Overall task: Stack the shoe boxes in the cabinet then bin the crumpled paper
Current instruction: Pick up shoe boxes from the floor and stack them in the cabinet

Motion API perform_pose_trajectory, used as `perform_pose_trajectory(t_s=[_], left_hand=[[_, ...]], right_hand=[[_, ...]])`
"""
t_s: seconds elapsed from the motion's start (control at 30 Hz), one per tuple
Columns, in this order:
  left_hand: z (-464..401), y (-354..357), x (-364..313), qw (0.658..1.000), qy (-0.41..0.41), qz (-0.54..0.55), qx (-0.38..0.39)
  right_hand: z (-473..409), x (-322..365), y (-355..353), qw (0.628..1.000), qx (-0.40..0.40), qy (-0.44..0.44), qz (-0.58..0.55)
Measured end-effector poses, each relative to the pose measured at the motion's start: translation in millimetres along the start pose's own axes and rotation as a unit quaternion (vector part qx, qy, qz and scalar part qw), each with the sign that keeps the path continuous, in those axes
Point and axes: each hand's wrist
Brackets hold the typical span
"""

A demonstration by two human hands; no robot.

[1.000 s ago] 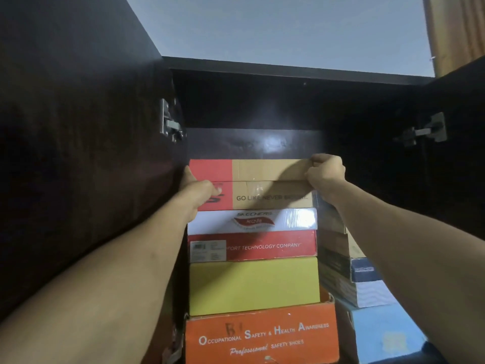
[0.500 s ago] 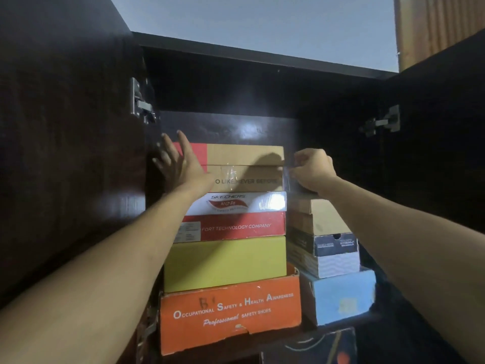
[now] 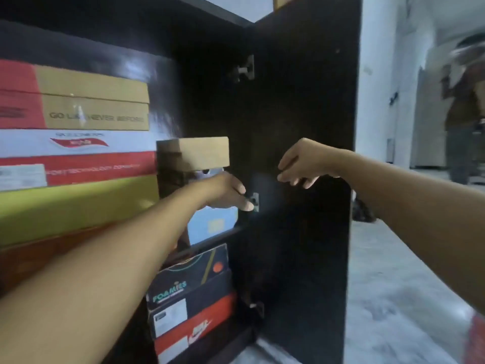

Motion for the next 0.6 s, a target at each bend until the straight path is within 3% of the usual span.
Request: perform_pose_trajectory(t_s=[0.27, 0.43, 0.6], left_hand=[[-27.1, 174.7, -85.4, 0.979, 0.053, 0.044, 0.190], [-45.8, 284.1, -127.8, 0.956, 0.109, -0.001, 0.273], [-61.0, 401.0, -151.8, 0.923, 0.115, 0.021, 0.367]], right_hand=[[92.5, -162.5, -8.6, 0.970, 0.136, 0.193, 0.053], [149.5, -263.1, 5.5, 0.948, 0.112, 0.298, 0.028], [198.3, -366.9, 26.4, 0.915, 0.080, 0.390, 0.061]])
Point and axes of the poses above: each hand's wrist, its own z-axis away from the middle knuckle, its own y-axis out of the palm, x = y × z, and after that the axes turned 4 degrees about z, right-handed
